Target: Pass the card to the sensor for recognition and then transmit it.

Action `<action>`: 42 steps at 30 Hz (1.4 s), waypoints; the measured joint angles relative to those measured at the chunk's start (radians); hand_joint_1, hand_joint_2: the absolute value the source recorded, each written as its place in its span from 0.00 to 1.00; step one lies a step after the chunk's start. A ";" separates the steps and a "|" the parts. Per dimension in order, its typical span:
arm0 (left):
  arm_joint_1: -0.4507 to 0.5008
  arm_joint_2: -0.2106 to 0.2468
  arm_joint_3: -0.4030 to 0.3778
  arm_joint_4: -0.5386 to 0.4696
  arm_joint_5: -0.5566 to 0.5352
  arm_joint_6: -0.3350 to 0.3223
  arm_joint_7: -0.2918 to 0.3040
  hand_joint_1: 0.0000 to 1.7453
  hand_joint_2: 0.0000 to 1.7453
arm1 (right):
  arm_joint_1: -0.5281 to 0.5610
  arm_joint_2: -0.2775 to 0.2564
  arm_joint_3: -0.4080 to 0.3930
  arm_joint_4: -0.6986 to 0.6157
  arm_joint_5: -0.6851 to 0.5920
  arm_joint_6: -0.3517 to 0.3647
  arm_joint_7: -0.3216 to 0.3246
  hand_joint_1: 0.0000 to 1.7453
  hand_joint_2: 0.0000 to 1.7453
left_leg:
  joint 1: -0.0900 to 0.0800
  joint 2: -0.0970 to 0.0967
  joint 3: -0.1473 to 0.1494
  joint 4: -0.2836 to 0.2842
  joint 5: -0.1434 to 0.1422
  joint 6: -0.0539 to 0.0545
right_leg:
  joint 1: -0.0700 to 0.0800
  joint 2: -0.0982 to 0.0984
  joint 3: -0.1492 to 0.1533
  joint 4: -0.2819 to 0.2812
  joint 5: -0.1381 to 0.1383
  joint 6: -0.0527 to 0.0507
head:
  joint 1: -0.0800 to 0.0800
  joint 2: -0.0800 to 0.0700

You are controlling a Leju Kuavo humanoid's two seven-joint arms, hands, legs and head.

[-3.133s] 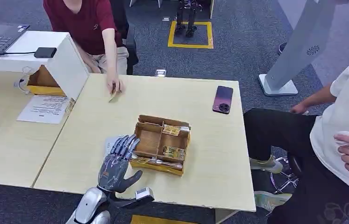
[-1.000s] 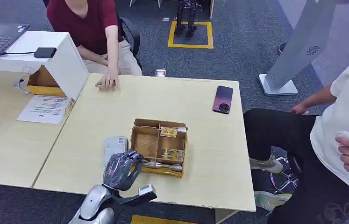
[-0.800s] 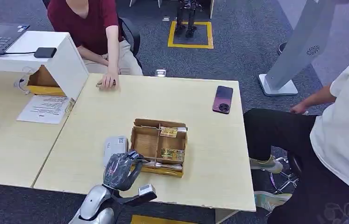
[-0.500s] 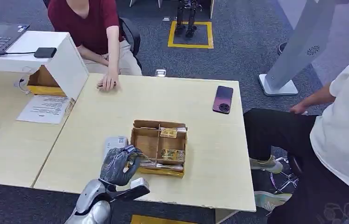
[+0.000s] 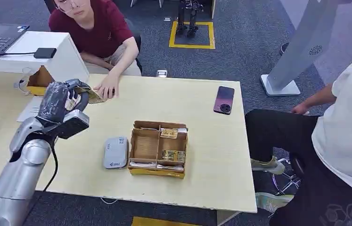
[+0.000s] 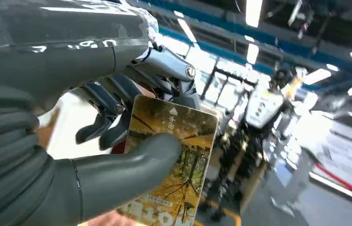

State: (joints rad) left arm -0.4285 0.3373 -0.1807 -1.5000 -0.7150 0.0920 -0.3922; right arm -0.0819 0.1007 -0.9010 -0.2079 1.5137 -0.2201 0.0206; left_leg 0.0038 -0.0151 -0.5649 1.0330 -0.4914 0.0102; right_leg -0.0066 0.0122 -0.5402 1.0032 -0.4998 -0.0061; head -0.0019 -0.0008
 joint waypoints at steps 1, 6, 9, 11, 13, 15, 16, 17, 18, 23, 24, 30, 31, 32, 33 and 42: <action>-0.014 0.011 0.011 0.000 0.005 -0.004 0.004 0.96 1.00 | 0.000 0.000 0.000 0.000 0.000 0.000 0.000 0.00 1.00 | 0.000 0.000 0.000 0.000 0.000 0.000 | 0.000 0.000 0.000 0.000 0.000 0.000 | 0.000 0.000; -0.113 0.032 0.053 0.046 -0.062 0.013 0.060 0.96 1.00 | -0.003 0.000 0.002 0.000 0.000 0.000 0.000 0.00 1.00 | 0.000 -0.001 -0.001 0.000 0.000 0.000 | 0.000 -0.001 -0.001 0.000 0.000 0.000 | 0.000 0.000; -0.154 0.037 0.056 0.079 -0.080 0.018 0.068 1.00 1.00 | -0.004 0.000 0.003 0.000 0.000 0.000 0.000 0.00 1.00 | 0.000 0.000 -0.001 0.000 0.000 0.000 | 0.000 0.000 -0.001 0.000 0.001 0.000 | 0.000 0.000; -0.165 0.037 0.058 0.093 -0.087 0.025 0.071 1.00 1.00 | -0.004 0.000 0.003 0.000 0.000 0.000 0.000 0.00 1.00 | 0.000 0.000 -0.001 0.000 0.000 0.000 | 0.000 0.000 -0.001 0.000 0.001 0.000 | 0.000 0.000; -0.175 0.036 0.058 0.104 -0.127 0.043 0.097 1.00 1.00 | -0.004 0.000 0.003 0.000 0.000 0.000 -0.002 0.00 1.00 | 0.000 0.000 -0.002 0.000 0.000 0.000 | 0.000 0.000 -0.002 0.000 0.001 0.000 | 0.000 0.000; -0.209 0.034 0.058 0.148 -0.180 0.068 0.136 1.00 1.00 | -0.005 0.000 0.006 0.000 0.000 0.000 -0.003 0.00 1.00 | 0.000 0.000 -0.003 0.001 0.000 0.000 | 0.000 0.000 -0.003 0.000 0.001 0.000 | 0.001 0.000; -0.227 0.032 0.058 0.174 -0.191 0.081 0.147 1.00 1.00 | -0.006 0.000 0.009 0.000 0.000 0.001 -0.005 0.00 1.00 | 0.000 0.000 -0.003 0.001 0.000 0.000 | 0.000 0.000 -0.003 0.000 0.001 0.000 | 0.000 0.000; -0.248 0.030 0.058 0.204 -0.195 0.094 0.150 0.99 1.00 | -0.006 0.000 0.013 0.000 0.000 0.002 -0.005 0.00 1.00 | 0.000 0.000 -0.003 0.001 0.000 0.000 | 0.000 0.000 -0.003 0.000 0.001 0.000 | 0.000 0.000; -0.265 0.027 0.058 0.237 -0.198 0.106 0.150 0.94 1.00 | -0.006 0.000 0.017 0.000 0.000 0.002 -0.005 0.00 1.00 | 0.000 -0.001 -0.003 0.001 0.000 0.000 | 0.000 -0.001 -0.002 0.000 0.001 0.000 | 0.000 0.000; -0.287 0.026 0.065 0.326 -0.198 0.135 0.140 0.89 1.00 | -0.006 0.000 0.028 0.000 0.000 0.005 0.002 0.00 1.00 | 0.000 0.000 -0.003 0.001 0.001 -0.001 | 0.000 0.000 -0.003 0.000 0.001 -0.001 | 0.000 0.000; -0.287 0.026 0.066 0.339 -0.197 0.137 0.140 0.83 1.00 | -0.006 0.000 0.029 0.000 0.000 0.005 0.002 0.00 1.00 | 0.000 0.000 -0.003 0.001 0.001 -0.001 | 0.000 0.000 -0.003 0.000 0.001 -0.001 | 0.000 0.000; -0.286 0.020 0.068 0.391 -0.197 0.137 0.137 0.00 1.00 | -0.006 0.000 0.031 0.000 0.000 0.008 -0.001 0.00 1.00 | 0.000 0.000 -0.003 0.001 0.001 -0.001 | 0.000 0.000 -0.003 0.000 0.001 -0.001 | 0.000 0.000; -0.286 0.019 0.068 0.397 -0.197 0.137 0.137 0.00 1.00 | -0.006 0.000 0.031 0.000 0.000 0.008 -0.002 0.00 1.00 | 0.000 0.000 -0.003 0.001 0.001 -0.001 | 0.000 0.000 -0.003 0.000 0.001 -0.001 | 0.000 0.000; -0.286 0.018 0.068 0.403 -0.198 0.138 0.138 0.00 1.00 | -0.006 0.000 0.031 0.000 0.000 0.008 -0.002 0.00 1.00 | 0.000 0.000 -0.003 0.001 0.001 -0.001 | 0.000 0.000 -0.003 0.000 0.001 -0.001 | 0.000 0.000; -0.285 0.018 0.069 0.407 -0.198 0.141 0.137 0.00 1.00 | -0.006 0.000 0.032 0.000 0.000 0.008 -0.002 0.00 1.00 | 0.000 0.000 -0.004 0.001 0.001 -0.001 | 0.000 0.000 -0.003 0.000 0.001 -0.001 | 0.000 0.000; -0.274 0.019 0.075 0.420 -0.204 0.158 0.138 0.00 1.00 | -0.006 0.000 0.033 0.000 0.000 0.007 -0.004 0.00 1.00 | 0.000 0.000 -0.004 0.001 0.001 -0.001 | 0.000 0.000 -0.003 0.000 0.001 -0.001 | 0.000 0.000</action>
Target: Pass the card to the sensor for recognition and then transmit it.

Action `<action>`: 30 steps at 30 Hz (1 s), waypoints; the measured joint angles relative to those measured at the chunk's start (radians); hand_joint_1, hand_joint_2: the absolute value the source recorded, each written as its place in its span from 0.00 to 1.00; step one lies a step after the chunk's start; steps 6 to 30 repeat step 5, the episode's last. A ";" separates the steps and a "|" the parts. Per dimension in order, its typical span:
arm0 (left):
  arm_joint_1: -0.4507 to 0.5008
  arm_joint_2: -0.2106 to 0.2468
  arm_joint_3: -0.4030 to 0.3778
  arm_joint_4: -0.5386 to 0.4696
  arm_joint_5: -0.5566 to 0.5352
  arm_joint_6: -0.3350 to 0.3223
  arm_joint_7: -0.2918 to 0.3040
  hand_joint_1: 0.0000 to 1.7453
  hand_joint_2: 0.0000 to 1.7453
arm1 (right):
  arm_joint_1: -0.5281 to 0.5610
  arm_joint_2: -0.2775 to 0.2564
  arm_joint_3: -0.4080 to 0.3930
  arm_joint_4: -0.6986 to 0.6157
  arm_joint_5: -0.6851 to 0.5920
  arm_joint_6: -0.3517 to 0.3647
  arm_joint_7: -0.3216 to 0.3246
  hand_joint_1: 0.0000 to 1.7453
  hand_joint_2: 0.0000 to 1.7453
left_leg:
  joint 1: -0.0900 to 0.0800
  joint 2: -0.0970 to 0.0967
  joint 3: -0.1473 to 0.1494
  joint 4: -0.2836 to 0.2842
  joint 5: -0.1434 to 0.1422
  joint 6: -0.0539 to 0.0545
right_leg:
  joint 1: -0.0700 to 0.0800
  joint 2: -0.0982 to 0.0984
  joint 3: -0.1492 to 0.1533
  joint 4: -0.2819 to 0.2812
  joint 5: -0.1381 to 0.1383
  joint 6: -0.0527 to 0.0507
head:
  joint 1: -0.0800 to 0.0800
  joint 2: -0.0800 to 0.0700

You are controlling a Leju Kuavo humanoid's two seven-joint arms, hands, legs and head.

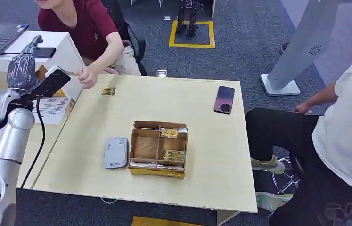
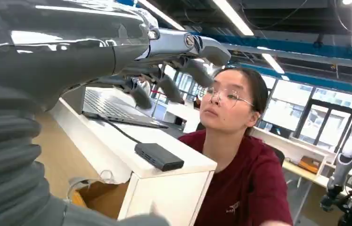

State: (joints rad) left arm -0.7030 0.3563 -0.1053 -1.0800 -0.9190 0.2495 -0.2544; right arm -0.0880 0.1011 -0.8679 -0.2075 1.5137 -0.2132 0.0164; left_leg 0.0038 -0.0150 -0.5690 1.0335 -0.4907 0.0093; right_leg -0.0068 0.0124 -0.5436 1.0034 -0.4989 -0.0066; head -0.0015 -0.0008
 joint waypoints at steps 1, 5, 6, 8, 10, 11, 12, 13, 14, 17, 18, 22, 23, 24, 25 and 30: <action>0.006 0.003 0.004 0.001 -0.005 0.008 0.000 0.00 1.00 | 0.000 0.000 0.000 0.000 0.000 -0.001 0.000 0.00 1.00 | 0.000 0.000 0.000 0.000 0.000 0.000 | 0.000 0.000 0.000 0.000 0.000 0.000 | 0.000 0.000; 0.058 0.055 0.049 0.010 -0.013 0.064 -0.007 0.00 1.00 | 0.002 0.000 0.000 0.000 0.000 -0.003 0.000 0.00 1.00 | 0.000 0.004 0.000 -0.001 0.000 0.000 | 0.000 0.005 -0.002 0.000 0.000 0.000 | 0.000 0.000; 0.058 0.055 0.049 0.010 -0.013 0.064 -0.007 0.00 1.00 | 0.002 0.000 0.000 0.000 0.000 -0.003 0.000 0.00 1.00 | 0.000 0.004 0.000 -0.001 0.000 0.000 | 0.000 0.005 -0.002 0.000 0.000 0.000 | 0.000 0.000; 0.058 0.055 0.049 0.010 -0.013 0.064 -0.007 0.00 1.00 | 0.002 0.000 0.000 0.000 0.000 -0.003 0.000 0.00 1.00 | 0.000 0.004 0.000 -0.001 0.000 0.000 | 0.000 0.005 -0.002 0.000 0.000 0.000 | 0.000 0.000; 0.058 0.055 0.049 0.010 -0.013 0.064 -0.007 0.00 1.00 | 0.002 0.000 0.000 0.000 0.000 -0.003 0.000 0.00 1.00 | 0.000 0.004 0.000 -0.001 0.000 0.000 | 0.000 0.005 -0.002 0.000 0.000 0.000 | 0.000 0.000; 0.058 0.055 0.049 0.010 -0.013 0.064 -0.007 0.00 1.00 | 0.002 0.000 0.000 0.000 0.000 -0.003 0.000 0.00 1.00 | 0.000 0.004 0.000 -0.001 0.000 0.000 | 0.000 0.005 -0.002 0.000 0.000 0.000 | 0.000 0.000; 0.058 0.055 0.049 0.010 -0.013 0.064 -0.007 0.00 1.00 | 0.002 0.000 0.000 0.000 0.000 -0.003 0.000 0.00 1.00 | 0.000 0.004 0.000 -0.001 0.000 0.000 | 0.000 0.005 -0.002 0.000 0.000 0.000 | 0.000 0.000; 0.058 0.055 0.049 0.010 -0.013 0.064 -0.007 0.00 1.00 | 0.002 0.000 0.000 0.000 0.000 -0.003 0.000 0.00 1.00 | 0.000 0.004 0.000 -0.001 0.000 0.000 | 0.000 0.005 -0.002 0.000 0.000 0.000 | 0.000 0.000; 0.058 0.055 0.049 0.010 -0.013 0.064 -0.007 0.00 1.00 | 0.002 0.000 0.000 0.000 0.000 -0.003 0.000 0.00 1.00 | 0.000 0.004 0.000 -0.001 0.000 0.000 | 0.000 0.005 -0.002 0.000 0.000 0.000 | 0.000 0.000; 0.058 0.055 0.049 0.010 -0.013 0.064 -0.007 0.00 1.00 | 0.002 0.000 0.000 0.000 0.000 -0.003 0.000 0.00 1.00 | 0.000 0.004 0.000 -0.001 0.000 0.000 | 0.000 0.005 -0.002 0.000 0.000 0.000 | 0.000 0.000; 0.058 0.055 0.049 0.010 -0.013 0.064 -0.007 0.00 1.00 | 0.002 0.000 0.000 0.000 0.000 -0.003 0.000 0.00 1.00 | 0.000 0.004 0.000 -0.001 0.000 0.000 | 0.000 0.005 -0.002 0.000 0.000 0.000 | 0.000 0.000; 0.058 0.055 0.049 0.010 -0.013 0.064 -0.007 0.00 1.00 | 0.002 0.000 0.000 0.000 0.000 -0.003 0.000 0.00 1.00 | 0.000 0.004 0.000 -0.001 0.000 0.000 | 0.000 0.005 -0.002 0.000 0.000 0.000 | 0.000 0.000; 0.058 0.055 0.049 0.010 -0.013 0.064 -0.007 0.00 1.00 | 0.002 0.000 0.000 0.000 0.000 -0.003 0.000 0.00 1.00 | 0.000 0.004 0.000 -0.001 0.000 0.000 | 0.000 0.005 -0.002 0.000 0.000 0.000 | 0.000 0.000; 0.058 0.055 0.049 0.010 -0.013 0.064 -0.007 0.00 1.00 | 0.002 0.000 0.000 0.000 0.000 -0.003 0.000 0.00 1.00 | 0.000 0.004 0.000 -0.001 0.000 0.000 | 0.000 0.005 -0.002 0.000 0.000 0.000 | 0.000 0.000; 0.058 0.055 0.049 0.010 -0.013 0.064 -0.007 0.00 1.00 | 0.002 0.000 0.000 0.000 0.000 -0.003 0.000 0.00 1.00 | 0.000 0.004 0.000 -0.001 0.000 0.000 | 0.000 0.005 -0.002 0.000 0.000 0.000 | 0.000 0.000; 0.058 0.055 0.049 0.010 -0.013 0.064 -0.007 0.00 1.00 | 0.002 0.000 0.000 0.000 0.000 -0.003 0.000 0.00 1.00 | 0.000 0.004 0.000 -0.001 0.000 0.000 | 0.000 0.005 -0.002 0.000 0.000 0.000 | 0.000 0.000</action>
